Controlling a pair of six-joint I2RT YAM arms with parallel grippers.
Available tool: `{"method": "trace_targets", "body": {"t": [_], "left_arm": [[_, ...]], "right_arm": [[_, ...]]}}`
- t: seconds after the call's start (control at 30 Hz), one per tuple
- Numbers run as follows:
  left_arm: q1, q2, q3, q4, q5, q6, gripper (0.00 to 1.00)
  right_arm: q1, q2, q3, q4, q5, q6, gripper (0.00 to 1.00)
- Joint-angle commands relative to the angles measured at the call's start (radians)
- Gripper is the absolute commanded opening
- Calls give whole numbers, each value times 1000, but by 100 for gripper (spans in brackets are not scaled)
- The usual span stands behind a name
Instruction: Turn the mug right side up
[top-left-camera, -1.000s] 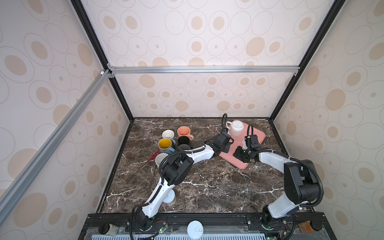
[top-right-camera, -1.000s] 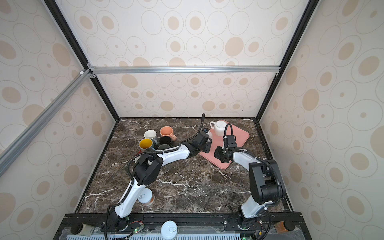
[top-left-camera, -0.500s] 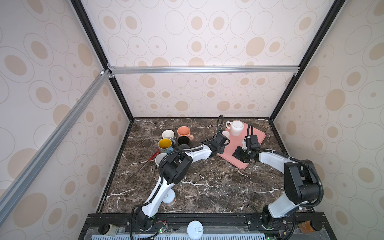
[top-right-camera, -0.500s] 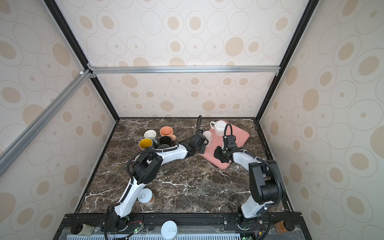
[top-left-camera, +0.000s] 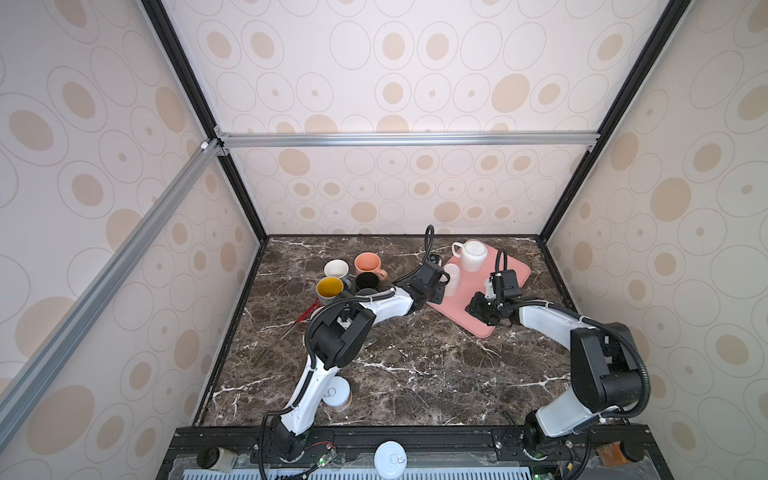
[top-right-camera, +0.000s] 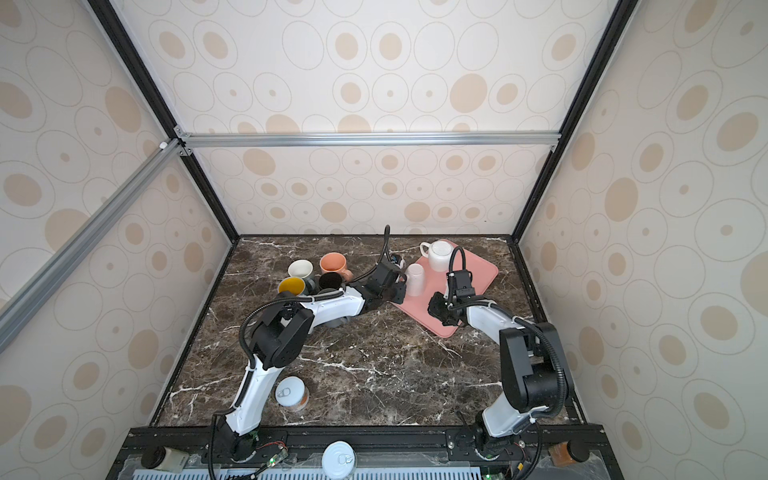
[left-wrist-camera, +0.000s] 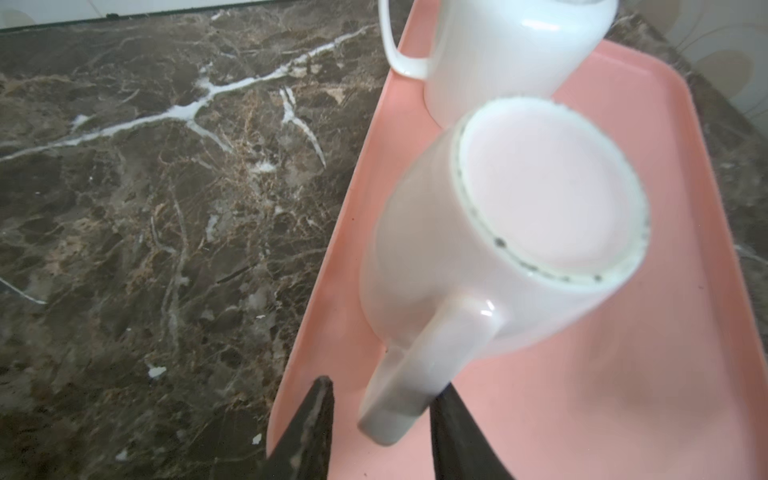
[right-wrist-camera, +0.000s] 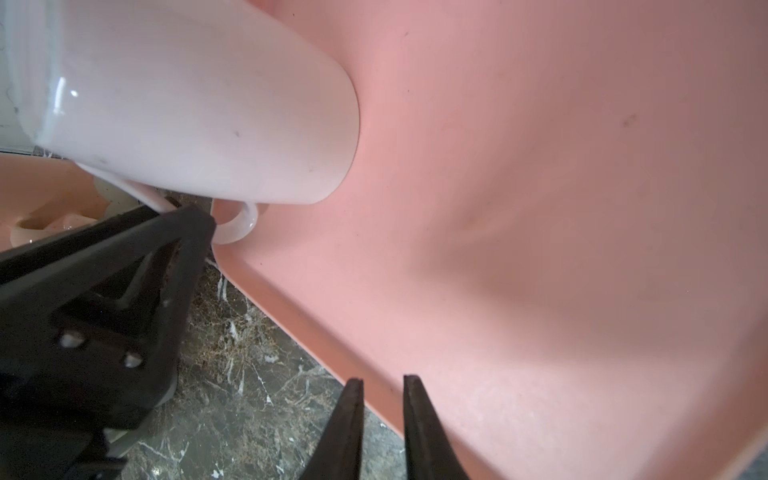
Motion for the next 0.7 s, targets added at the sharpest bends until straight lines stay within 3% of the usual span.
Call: {"method": "trace_targets", "body": {"t": [0.0,0.27,0.67], "left_arm": [[21,-39,17,39,65,31,38],[20,24,109,-33,152,158,36],[23,72,179,-99,166,268,33]], "right_arm": [[-4,-26,-13,-1,-3,11,21],[-4,-25,-15,-3,-5,4,21],[-10,-22,-20,-1,-9,4,21]]}}
